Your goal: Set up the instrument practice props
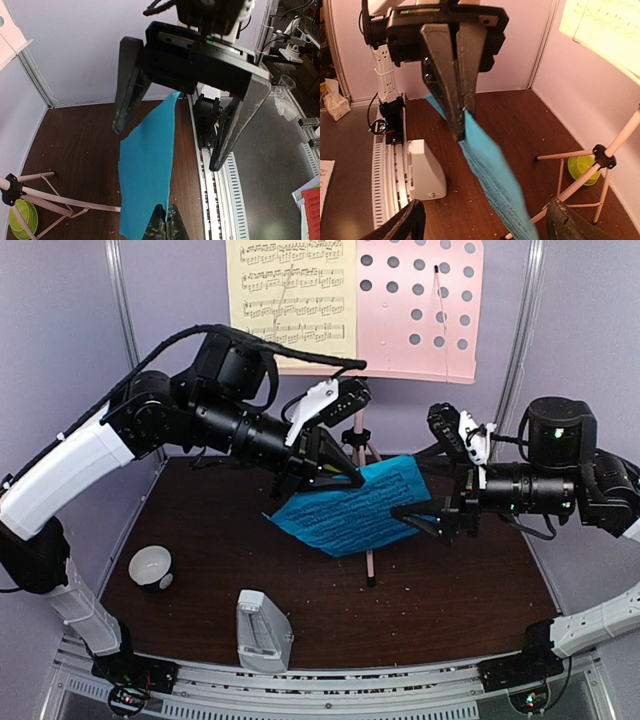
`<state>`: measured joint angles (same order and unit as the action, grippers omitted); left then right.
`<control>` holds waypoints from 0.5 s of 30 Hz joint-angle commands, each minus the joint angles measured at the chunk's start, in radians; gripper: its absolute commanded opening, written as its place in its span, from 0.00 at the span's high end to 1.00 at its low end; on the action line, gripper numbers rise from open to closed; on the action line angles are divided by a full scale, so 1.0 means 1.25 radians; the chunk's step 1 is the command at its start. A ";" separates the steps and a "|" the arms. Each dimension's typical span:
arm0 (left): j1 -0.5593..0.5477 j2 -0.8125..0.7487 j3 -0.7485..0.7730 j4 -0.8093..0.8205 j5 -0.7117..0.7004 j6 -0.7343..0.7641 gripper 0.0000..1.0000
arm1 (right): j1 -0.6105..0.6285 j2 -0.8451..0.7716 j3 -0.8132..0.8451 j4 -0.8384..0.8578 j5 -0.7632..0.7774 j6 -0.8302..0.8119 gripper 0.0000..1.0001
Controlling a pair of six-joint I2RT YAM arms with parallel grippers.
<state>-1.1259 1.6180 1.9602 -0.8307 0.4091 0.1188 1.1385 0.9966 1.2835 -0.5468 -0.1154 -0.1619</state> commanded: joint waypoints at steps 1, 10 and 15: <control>-0.006 -0.004 0.033 0.062 0.064 -0.042 1.00 | 0.059 0.007 0.028 -0.084 0.005 -0.005 0.22; -0.021 -0.011 0.027 0.086 0.081 -0.098 1.00 | 0.089 -0.024 0.027 -0.063 -0.031 0.106 0.98; -0.021 -0.092 -0.061 0.137 0.066 -0.133 0.79 | 0.089 -0.092 0.024 -0.055 -0.042 0.159 1.00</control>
<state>-1.1549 1.6054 1.9541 -0.7387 0.4942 0.0067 1.2453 0.9661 1.3064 -0.6449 -0.1421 -0.0410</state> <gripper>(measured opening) 0.118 0.009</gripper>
